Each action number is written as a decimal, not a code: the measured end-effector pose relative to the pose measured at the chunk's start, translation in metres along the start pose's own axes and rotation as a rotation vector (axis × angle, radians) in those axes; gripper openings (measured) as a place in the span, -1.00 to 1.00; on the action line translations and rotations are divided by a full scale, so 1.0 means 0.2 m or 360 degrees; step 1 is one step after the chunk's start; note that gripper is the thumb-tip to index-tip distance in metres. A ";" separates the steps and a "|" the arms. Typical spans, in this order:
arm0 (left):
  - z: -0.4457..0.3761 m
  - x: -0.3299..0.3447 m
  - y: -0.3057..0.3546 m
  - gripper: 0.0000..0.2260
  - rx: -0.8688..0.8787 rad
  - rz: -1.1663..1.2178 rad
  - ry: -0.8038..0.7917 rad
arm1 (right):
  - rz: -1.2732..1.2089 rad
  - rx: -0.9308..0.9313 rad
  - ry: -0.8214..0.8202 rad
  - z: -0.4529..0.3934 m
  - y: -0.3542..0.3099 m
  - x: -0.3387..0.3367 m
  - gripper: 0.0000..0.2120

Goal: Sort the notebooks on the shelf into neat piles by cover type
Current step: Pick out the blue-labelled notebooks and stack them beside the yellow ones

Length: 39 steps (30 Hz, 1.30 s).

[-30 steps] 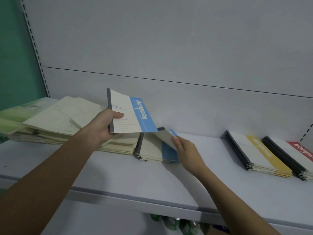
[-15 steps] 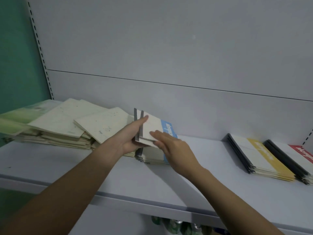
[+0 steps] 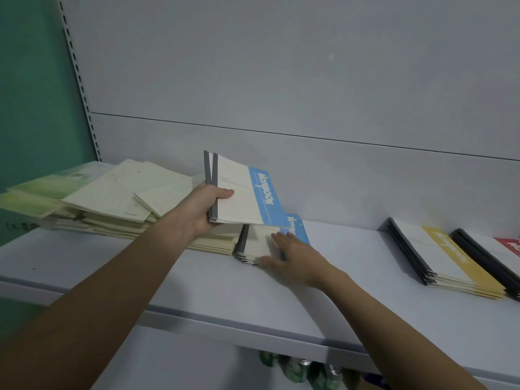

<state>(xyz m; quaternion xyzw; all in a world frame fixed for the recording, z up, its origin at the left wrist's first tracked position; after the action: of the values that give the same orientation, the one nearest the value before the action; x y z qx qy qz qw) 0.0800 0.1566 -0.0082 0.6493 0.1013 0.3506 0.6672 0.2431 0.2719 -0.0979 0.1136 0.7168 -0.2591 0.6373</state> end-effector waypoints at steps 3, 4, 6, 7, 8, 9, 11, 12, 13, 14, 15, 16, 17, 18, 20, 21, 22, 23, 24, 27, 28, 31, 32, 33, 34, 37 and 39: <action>0.01 -0.03 -0.02 -0.72 -0.0014 -0.0008 -0.0004 | 0.0344 -0.0120 0.0062 0.02 -0.02 0.01 -0.64; 0.01 -0.04 -0.02 -0.72 -0.0018 -0.0011 0.0006 | 0.0373 -0.0142 0.0092 0.03 -0.01 0.01 -0.68; 0.01 -0.08 -0.03 -0.71 -0.0023 -0.0019 0.0022 | 0.0431 -0.0163 0.0125 0.06 0.01 0.00 -0.76; 0.01 -0.10 -0.03 -0.70 -0.0029 -0.0021 0.0034 | 0.0436 -0.0148 0.0149 0.07 0.02 -0.02 -0.77; 0.00 -0.12 -0.03 -0.69 -0.0029 -0.0021 0.0054 | 0.0404 -0.0116 0.0187 0.08 0.03 -0.03 -0.77; 0.00 -0.13 -0.03 -0.69 -0.0026 -0.0015 0.0075 | 0.0310 -0.0075 0.0241 0.09 0.04 -0.05 -0.78; 0.00 -0.14 -0.03 -0.70 -0.0020 0.0007 0.0096 | 0.0008 0.0027 0.0351 0.09 0.06 -0.10 -0.75; 0.01 -0.14 -0.03 -0.71 -0.0029 0.0020 0.0094 | -0.0119 0.0064 0.0421 0.08 0.08 -0.13 -0.71; 0.01 -0.14 -0.04 -0.71 -0.0045 0.0038 0.0085 | -0.0204 0.0078 0.0504 0.08 0.10 -0.16 -0.69; 0.01 -0.14 -0.04 -0.71 -0.0058 0.0058 0.0073 | -0.0274 0.0093 0.0589 0.09 0.11 -0.20 -0.68; 0.01 -0.13 -0.05 -0.71 -0.0063 0.0075 0.0054 | -0.0352 0.0111 0.0681 0.10 0.11 -0.23 -0.66; 0.01 -0.12 -0.06 -0.70 -0.0057 0.0080 0.0034 | -0.0428 0.0137 0.0774 0.10 0.12 -0.27 -0.66; 0.01 -0.10 -0.07 -0.70 -0.0048 0.0073 0.0011 | -0.0487 0.0153 0.0865 0.11 0.12 -0.30 -0.67; 0.01 -0.09 -0.08 -0.68 -0.0045 0.0064 -0.0005 | -0.0522 0.0156 0.0949 0.11 0.11 -0.33 -0.69; 0.01 -0.05 -0.11 -0.67 -0.0075 0.0051 -0.0033 | -0.0523 0.0127 0.1074 0.12 0.08 -0.37 -0.73; 0.02 -0.03 -0.13 -0.68 -0.0091 0.0037 -0.0044 | -0.0489 0.0098 0.1097 0.13 0.07 -0.38 -0.74; 0.02 0.00 -0.14 -0.70 -0.0090 0.0016 -0.0047 | -0.0428 0.0056 0.1090 0.14 0.05 -0.38 -0.73; 0.02 0.04 -0.15 -0.73 -0.0077 -0.0002 -0.0045 | -0.0330 -0.0008 0.1064 0.16 0.03 -0.38 -0.72; 0.02 0.07 -0.16 -0.76 -0.0059 -0.0007 -0.0050 | -0.0206 -0.0082 0.1024 0.17 0.01 -0.37 -0.70; 0.02 0.19 -0.18 -0.73 -0.0066 0.0107 -0.0155 | 0.0037 -0.0256 0.0871 0.24 -0.02 -0.32 -0.67; 0.02 0.23 -0.19 -0.69 -0.0086 0.0122 -0.0195 | 0.0053 -0.0331 0.0803 0.27 -0.02 -0.30 -0.67; 0.01 0.33 -0.25 -0.72 -0.0043 0.0121 -0.0264 | -0.0069 -0.0361 0.0633 0.33 0.04 -0.27 -0.61; 0.00 0.36 -0.28 -0.68 -0.0029 0.0111 -0.0250 | -0.0203 -0.0243 0.0604 0.35 0.08 -0.27 -0.59; -0.02 0.39 -0.32 -0.65 -0.0028 0.0106 -0.0238 | -0.0378 -0.0085 0.0624 0.37 0.12 -0.28 -0.59; -0.03 0.42 -0.36 -0.63 -0.0035 0.0103 -0.0232 | -0.0562 0.0080 0.0681 0.39 0.17 -0.28 -0.60; -0.08 0.54 -0.49 -0.63 -0.0098 0.0056 -0.0257 | -0.1023 0.0477 0.0749 0.40 0.34 -0.26 -0.61; -0.10 0.64 -0.60 -0.65 -0.0100 -0.0068 -0.0229 | -0.1361 0.0715 0.0622 0.41 0.47 -0.22 -0.56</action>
<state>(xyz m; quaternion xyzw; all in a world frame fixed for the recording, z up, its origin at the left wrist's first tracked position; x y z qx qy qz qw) 0.2029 0.2607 -0.0825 0.6492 0.0559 0.2917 0.7002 0.3659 0.3166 -0.0816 -0.0090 0.7315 -0.6177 0.2887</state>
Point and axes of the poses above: each hand's wrist, its own z-axis away from the middle knuckle, its own x-axis out of the palm, y = z × x, the point moved 2 cm from there along -z, towards the middle knuckle, and after that the axes turned 3 degrees about z, right-handed, at the moved point
